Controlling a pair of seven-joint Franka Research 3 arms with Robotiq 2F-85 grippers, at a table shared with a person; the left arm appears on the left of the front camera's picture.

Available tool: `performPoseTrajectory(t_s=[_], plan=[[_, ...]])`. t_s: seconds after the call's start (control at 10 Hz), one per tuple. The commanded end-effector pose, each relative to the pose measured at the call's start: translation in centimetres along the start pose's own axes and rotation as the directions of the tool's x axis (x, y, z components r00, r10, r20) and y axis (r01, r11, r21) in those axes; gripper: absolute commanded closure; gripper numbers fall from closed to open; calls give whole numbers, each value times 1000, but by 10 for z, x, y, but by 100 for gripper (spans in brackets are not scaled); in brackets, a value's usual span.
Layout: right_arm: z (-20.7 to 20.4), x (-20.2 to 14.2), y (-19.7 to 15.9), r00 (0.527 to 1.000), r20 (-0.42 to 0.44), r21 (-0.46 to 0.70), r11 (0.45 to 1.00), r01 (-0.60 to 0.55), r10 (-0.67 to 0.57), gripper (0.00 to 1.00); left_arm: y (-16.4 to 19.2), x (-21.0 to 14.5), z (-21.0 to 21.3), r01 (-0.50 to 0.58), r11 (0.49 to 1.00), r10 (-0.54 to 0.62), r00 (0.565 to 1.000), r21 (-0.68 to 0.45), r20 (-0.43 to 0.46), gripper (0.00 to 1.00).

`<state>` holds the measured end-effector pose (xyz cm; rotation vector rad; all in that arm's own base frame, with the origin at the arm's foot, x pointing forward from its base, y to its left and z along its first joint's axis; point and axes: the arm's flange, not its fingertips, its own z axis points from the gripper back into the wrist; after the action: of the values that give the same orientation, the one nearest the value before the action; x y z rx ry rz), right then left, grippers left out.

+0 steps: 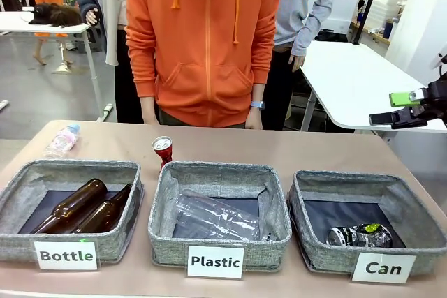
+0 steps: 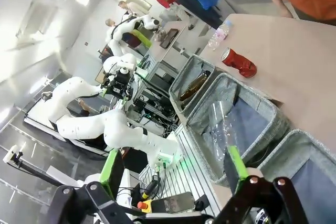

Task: Sort the can waste into the basket.
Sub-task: Pick up the can waste from the table and place it in the right Fabric basket.

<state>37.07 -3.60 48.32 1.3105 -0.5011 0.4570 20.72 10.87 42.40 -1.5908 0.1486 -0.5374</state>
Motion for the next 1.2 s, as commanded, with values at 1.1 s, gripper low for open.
performPoseTrajectory(t_s=[1.1], plan=[[2, 0, 1, 1000, -13, 3, 1000, -22, 22, 0, 43, 245, -4, 650, 480, -747, 655, 588, -115, 0]])
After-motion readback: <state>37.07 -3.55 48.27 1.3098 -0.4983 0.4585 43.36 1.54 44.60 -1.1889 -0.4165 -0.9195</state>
